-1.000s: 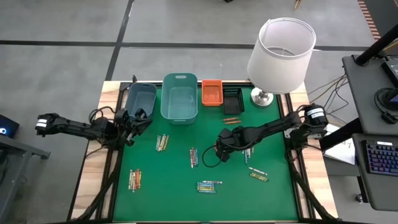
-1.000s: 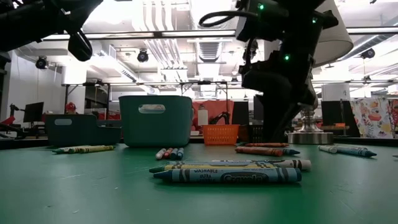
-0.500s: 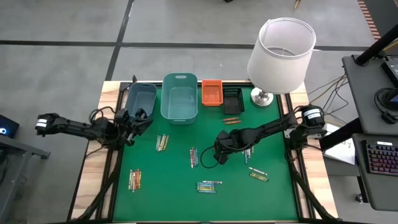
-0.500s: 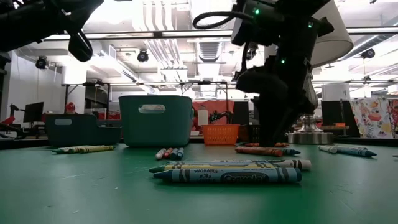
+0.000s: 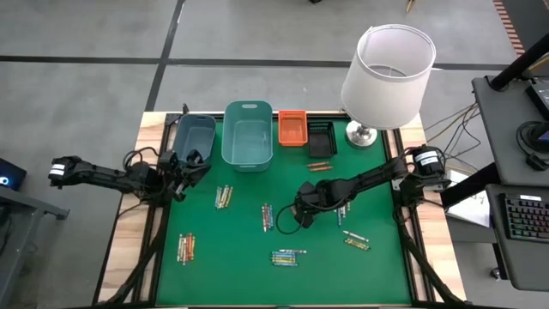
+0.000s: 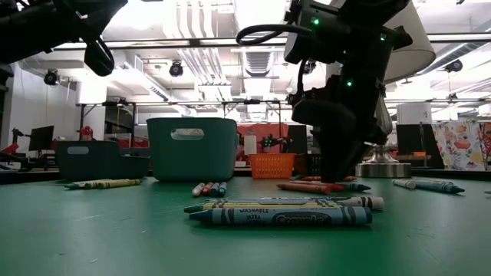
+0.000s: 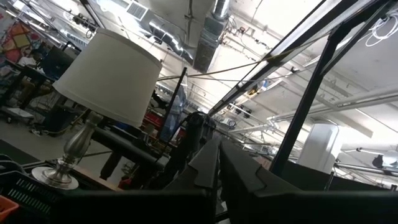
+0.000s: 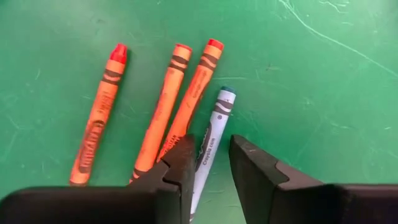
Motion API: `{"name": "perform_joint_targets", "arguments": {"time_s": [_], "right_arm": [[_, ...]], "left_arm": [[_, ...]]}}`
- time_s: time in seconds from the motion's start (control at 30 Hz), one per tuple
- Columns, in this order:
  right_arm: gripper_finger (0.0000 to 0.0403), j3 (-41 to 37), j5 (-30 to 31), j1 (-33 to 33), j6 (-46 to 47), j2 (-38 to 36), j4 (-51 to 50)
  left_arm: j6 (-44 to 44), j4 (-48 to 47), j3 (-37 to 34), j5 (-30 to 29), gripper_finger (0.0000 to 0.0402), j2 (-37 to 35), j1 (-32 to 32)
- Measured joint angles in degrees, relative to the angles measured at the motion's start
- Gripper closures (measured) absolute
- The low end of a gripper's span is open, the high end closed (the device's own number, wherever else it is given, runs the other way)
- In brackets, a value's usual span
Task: Sort crayons
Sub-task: Put the blue crayon into the orange bin
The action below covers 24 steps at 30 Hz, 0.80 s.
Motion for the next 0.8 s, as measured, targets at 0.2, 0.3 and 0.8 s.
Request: {"name": "perform_joint_targets", "arguments": {"time_s": [0.2,0.3,0.8], "right_arm": [[0.0376,0.00,0.27,0.00,-0.09,0.00,0.02],[0.0388,-0.07,0.93,-0.02,-0.20,-0.31,-0.04],[0.0390,2.33,4.13,-1.94,-3.36,-4.60,-1.14]], "left_arm": [[0.00,0.00,0.00,0.00,0.0402,0.09,-0.02],[0.00,0.00,0.00,0.00,0.0402,0.07,-0.02],[-0.02,-0.06,0.00,0.04,0.0402,0.13,-0.02]]}}
